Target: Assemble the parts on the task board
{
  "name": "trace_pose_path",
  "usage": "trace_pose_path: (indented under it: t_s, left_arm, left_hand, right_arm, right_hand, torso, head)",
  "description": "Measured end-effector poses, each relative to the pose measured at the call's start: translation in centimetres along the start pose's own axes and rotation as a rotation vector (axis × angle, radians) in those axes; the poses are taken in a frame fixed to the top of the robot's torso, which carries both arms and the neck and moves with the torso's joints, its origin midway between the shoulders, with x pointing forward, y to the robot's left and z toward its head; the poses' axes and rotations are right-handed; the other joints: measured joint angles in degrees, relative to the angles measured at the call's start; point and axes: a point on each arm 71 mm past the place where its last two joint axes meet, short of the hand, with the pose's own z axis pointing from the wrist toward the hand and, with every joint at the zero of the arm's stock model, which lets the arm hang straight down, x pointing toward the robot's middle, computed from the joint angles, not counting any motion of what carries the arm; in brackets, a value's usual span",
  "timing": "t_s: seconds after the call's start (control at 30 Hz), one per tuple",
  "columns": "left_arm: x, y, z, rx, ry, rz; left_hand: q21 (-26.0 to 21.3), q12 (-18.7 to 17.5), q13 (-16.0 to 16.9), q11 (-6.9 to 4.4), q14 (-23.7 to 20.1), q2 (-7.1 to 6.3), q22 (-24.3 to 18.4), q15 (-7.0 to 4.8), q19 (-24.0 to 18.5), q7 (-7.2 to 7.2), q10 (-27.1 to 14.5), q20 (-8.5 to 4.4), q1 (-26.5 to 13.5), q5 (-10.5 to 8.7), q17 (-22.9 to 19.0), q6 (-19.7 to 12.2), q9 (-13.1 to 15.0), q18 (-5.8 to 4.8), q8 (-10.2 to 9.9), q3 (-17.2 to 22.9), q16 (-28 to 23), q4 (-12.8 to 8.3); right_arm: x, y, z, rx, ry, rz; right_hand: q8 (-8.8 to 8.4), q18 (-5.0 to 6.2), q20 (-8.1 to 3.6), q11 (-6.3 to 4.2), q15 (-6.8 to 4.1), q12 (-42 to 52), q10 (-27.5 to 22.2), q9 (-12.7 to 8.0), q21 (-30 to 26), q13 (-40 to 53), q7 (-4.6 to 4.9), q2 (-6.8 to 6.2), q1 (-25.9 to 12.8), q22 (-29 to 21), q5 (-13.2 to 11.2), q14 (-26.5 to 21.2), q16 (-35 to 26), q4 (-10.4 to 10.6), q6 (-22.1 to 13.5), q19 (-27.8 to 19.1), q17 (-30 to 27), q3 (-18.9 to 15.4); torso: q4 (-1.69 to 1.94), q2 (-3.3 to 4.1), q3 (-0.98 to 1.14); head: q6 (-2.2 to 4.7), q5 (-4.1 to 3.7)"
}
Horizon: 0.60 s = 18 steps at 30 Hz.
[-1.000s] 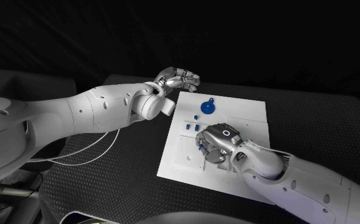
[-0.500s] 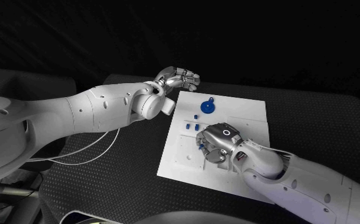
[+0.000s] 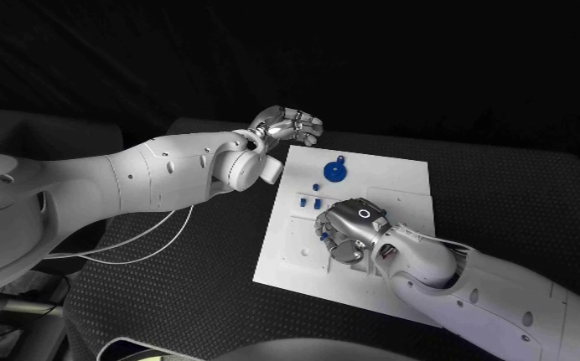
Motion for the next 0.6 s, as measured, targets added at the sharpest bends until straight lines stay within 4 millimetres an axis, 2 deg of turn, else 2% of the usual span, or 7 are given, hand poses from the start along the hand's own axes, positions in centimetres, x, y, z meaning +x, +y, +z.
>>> trace_pose_path:
  t_s: [0.6]
  left_arm:
    - [0.26,-0.05,0.08,0.000,0.006,-0.002]
  left_hand:
    - [-0.2,0.0,-0.1,0.21,0.0,0.00,0.0,0.00,0.0,-0.16,-0.2,0.00,0.0,0.00,0.2,-0.2,-0.1,0.00,0.0,0.0,-0.2,0.0]
  right_arm:
    - [0.45,0.71,0.65,0.007,0.045,-0.043]
  right_hand:
    - [-0.17,0.00,0.00,0.01,-0.05,-0.3,0.0,0.1,0.0,0.1,0.06,0.00,0.0,0.1,0.0,-0.2,0.0,0.0,0.0,0.0,0.2,0.0]
  torso:
    - [0.01,0.02,-0.04]
  head:
    - [-0.25,-0.18]
